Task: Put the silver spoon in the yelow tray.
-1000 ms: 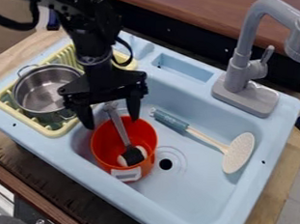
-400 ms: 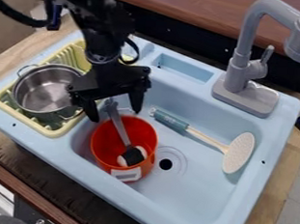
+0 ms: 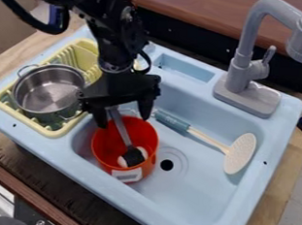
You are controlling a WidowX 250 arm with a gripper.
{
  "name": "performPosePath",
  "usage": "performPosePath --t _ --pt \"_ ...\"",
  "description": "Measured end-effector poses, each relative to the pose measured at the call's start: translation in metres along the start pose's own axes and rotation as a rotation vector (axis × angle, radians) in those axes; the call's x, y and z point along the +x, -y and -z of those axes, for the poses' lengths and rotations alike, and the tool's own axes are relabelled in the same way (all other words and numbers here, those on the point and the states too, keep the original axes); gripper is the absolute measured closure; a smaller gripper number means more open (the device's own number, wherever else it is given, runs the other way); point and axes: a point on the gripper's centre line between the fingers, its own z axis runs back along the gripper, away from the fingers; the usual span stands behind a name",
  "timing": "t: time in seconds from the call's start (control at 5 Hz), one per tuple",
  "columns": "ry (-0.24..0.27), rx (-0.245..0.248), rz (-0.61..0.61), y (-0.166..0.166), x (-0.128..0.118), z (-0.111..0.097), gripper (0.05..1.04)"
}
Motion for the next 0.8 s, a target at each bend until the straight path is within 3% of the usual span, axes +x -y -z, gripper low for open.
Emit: performPosePath --t 0.4,0.6,0.8 --pt "0.003 0.008 -0.032 -0.0042 0.0058 0.0025 0.702" --pt "0.024 0.025 -0.033 -0.0064 0.0082 0.0025 0.877" --pt "0.019 0.046 -0.012 -0.0075 0.0074 0.0015 0.907"
